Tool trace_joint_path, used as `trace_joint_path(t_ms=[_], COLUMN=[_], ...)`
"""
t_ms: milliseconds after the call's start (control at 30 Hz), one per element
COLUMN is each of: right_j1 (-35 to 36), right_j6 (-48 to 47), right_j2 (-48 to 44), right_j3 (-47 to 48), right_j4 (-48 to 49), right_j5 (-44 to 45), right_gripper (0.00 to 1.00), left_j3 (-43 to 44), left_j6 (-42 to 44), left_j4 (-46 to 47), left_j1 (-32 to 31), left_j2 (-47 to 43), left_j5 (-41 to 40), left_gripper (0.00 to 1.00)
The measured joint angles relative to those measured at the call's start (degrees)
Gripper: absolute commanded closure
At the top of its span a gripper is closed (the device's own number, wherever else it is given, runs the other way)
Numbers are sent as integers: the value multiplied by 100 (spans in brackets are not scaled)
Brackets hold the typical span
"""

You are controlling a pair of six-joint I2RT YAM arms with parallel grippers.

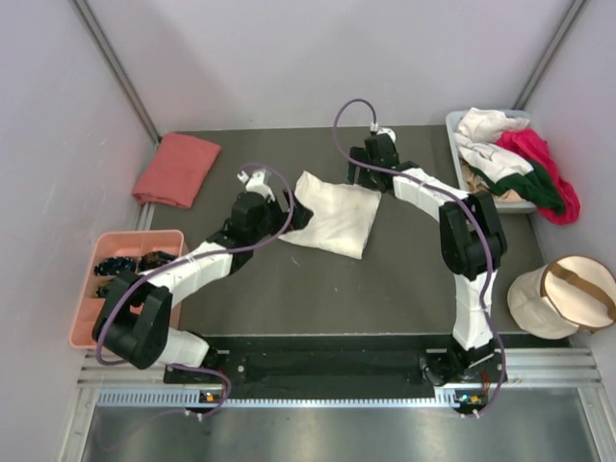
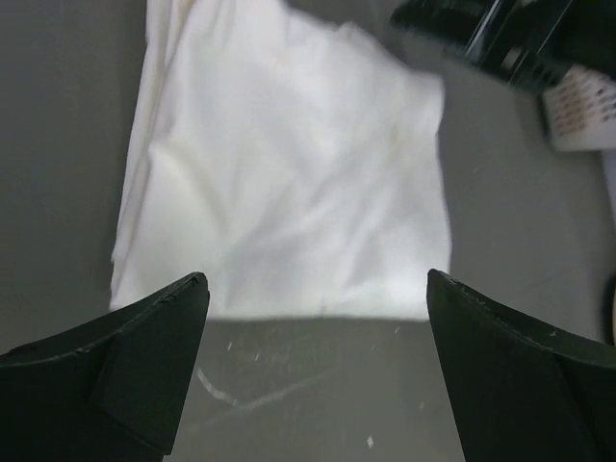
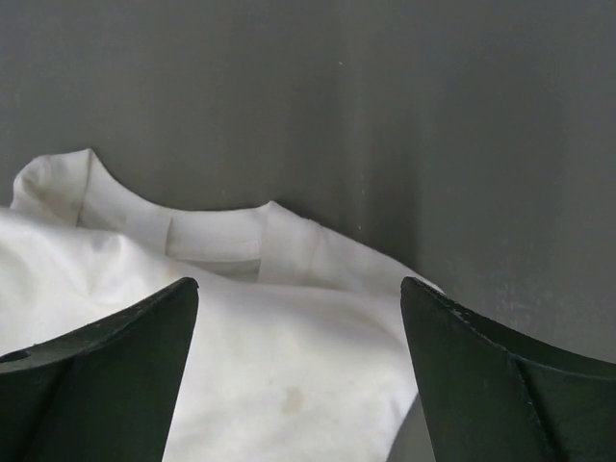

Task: Fold and stack the t-shirts
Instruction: Smooth out wrinkles on the folded tshirt

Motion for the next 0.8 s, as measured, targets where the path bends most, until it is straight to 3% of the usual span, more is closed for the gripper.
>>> trace_joint_path(t_ms=[233, 500, 800], right_j1=[-205, -581, -621], right_j6=[-52, 127, 304], right_j2=[774, 1091, 1067], right_j3=[743, 1126, 752], right_j4=[-260, -306, -33], right_j5=[-439, -1071, -1641], right_gripper=[14, 14, 14], left_j3=[-970, -979, -688], left_j6=[-407, -745, -966], left_j4=[-208, 437, 1390], left_j1=[-251, -485, -485], left_j2=[22, 822, 1543], left_j5=[-131, -146, -127], left_gripper=[1, 1, 1])
